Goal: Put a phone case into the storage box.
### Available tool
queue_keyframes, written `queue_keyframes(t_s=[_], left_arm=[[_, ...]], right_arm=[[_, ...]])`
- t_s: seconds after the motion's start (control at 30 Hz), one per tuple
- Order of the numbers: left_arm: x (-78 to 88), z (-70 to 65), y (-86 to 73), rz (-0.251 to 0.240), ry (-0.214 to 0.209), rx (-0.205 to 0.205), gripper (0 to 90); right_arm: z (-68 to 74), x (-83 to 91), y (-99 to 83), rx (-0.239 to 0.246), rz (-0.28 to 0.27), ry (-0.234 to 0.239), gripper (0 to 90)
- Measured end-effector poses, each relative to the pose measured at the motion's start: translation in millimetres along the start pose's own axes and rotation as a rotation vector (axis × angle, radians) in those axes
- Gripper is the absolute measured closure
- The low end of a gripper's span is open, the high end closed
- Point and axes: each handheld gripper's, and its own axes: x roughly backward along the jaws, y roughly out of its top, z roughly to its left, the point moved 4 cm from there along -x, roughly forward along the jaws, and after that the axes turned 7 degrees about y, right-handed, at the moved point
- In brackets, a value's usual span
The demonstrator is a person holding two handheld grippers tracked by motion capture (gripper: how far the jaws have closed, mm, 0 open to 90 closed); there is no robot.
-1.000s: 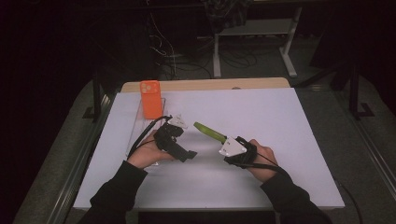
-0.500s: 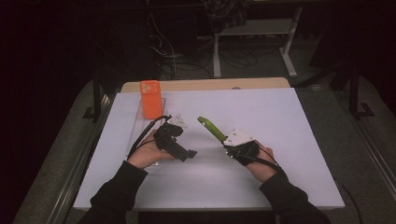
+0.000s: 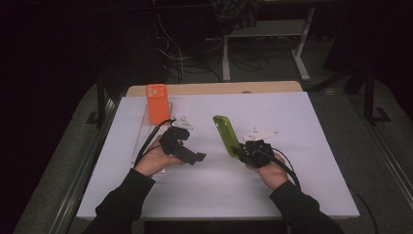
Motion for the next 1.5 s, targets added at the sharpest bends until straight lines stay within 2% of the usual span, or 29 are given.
queue_keyframes(t_s=[0.03, 0.07, 0.1, 0.2, 0.27, 0.47, 0.6, 0.77, 0.9, 1.0, 1.33, 1.5], left_arm=[[-0.3, -0.3, 1.0, -0.021, 0.0, 0.03, 0.0], [-0.2, 0.7, 2.1, -0.041, -0.001, 0.038, 0.0], [0.0, 0.3, 4.4, -0.068, -0.005, 0.066, 0.0], [1.1, 1.9, 9.1, -0.114, -0.015, 0.091, 0.0], [1.1, 1.2, 12.8, -0.146, -0.036, 0.126, 0.0], [0.5, 4.7, 21.7, -0.19, -0.07, 0.162, 0.0], [-0.3, 5.1, 28.1, -0.204, -0.09, 0.166, 0.0], [-3.4, 5.5, 34.3, -0.234, -0.112, 0.191, 0.0], [-8.4, 2.8, 36.3, -0.23, -0.114, 0.183, 0.0], [-10.3, 1.5, 39.1, -0.247, -0.116, 0.168, 0.0], [-14.0, 0.2, 42.1, -0.279, -0.122, 0.179, 0.0], [-17.1, -1.2, 41.6, -0.281, -0.12, 0.18, 0.0]], right_arm=[[-0.1, -0.2, -0.5, -0.018, 0.006, 0.001, 75.5], [-0.9, -0.5, -0.6, -0.018, 0.002, 0.0, 75.5], [-1.2, -0.8, -0.7, -0.017, 0.001, -0.001, 75.5], [1.1, -0.8, -0.6, -0.026, 0.001, 0.001, 75.5], [1.9, -1.0, 0.0, -0.013, -0.006, 0.004, 75.5], [6.1, -0.4, 3.0, -0.027, -0.028, 0.018, 75.7], [9.3, -1.6, 4.6, -0.019, -0.035, 0.03, 75.7], [16.0, -3.3, 6.2, -0.014, -0.038, 0.048, 75.7], [20.6, -4.6, 7.4, -0.01, -0.038, 0.061, 75.7], [22.9, -6.3, 8.2, -0.004, -0.041, 0.067, 75.7], [31.0, -11.3, 10.0, 0.002, -0.045, 0.09, 75.7], [39.7, -15.4, 10.8, 0.007, -0.038, 0.106, 75.7]])
